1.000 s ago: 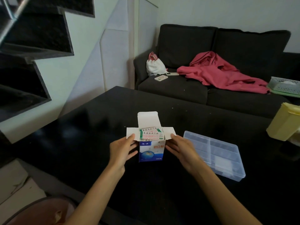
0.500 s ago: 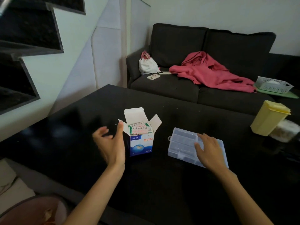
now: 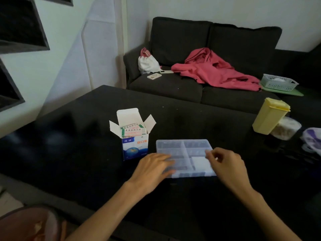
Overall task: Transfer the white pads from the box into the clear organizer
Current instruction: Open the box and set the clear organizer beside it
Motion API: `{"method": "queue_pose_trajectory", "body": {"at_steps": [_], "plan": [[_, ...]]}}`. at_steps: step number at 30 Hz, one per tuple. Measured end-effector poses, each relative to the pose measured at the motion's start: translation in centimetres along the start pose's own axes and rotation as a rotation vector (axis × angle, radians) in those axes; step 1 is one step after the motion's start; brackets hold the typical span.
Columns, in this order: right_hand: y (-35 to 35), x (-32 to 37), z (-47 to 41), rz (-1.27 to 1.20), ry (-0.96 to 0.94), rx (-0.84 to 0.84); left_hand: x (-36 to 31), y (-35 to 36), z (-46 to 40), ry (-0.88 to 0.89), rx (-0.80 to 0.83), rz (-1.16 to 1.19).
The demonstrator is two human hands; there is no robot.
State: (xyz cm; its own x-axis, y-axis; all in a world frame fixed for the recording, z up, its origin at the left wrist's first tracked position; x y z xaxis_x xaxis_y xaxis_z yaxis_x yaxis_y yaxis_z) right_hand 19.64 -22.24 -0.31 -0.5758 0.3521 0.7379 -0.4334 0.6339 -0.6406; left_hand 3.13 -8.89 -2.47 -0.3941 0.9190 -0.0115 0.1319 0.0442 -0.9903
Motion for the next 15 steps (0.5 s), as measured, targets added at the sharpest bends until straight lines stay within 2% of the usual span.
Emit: {"method": "queue_pose_trajectory", "body": {"at_steps": [1, 4, 6, 8, 10, 15], "plan": [[-0.5, 0.1, -0.2, -0.059, 0.153, 0.055, 0.0, 0.1, -0.3, -0.003, 0.006, -0.013], [-0.4, -0.2, 0.1, -0.204, 0.635, 0.434, 0.1, 0.7, -0.9, -0.003, 0.008, -0.017], [0.4, -1.2, 0.2, -0.452, 0.835, 0.519, 0.2, 1.2, -1.0, -0.021, 0.027, 0.030], [1.2, -1.9, -0.1, -0.750, 0.964, 0.430, 0.1, 1.4, -1.2, -0.014, 0.041, 0.001], [2.1, -2.1, -0.4, -0.934, 1.021, 0.333, 0.2, 1.3, -1.4, -0.009, 0.015, -0.041], [3.4, -1.9, -0.6, -1.076, 1.022, 0.184, 0.4, 0.3, -1.4, 0.008, -0.005, -0.090]]}}
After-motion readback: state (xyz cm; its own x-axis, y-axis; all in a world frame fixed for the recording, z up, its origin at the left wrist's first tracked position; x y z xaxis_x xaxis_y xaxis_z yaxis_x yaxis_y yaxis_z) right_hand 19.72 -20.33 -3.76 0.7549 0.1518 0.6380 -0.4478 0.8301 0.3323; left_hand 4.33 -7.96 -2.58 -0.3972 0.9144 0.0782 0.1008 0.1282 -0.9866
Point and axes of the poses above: each hand's wrist, its own z-axis away from the middle knuckle, its own y-axis out of the palm, x = y × z, the point moved 1 cm from there along -z, towards the middle knuckle, and after that the axes turned 12 degrees about -z, right-handed, at the moved point
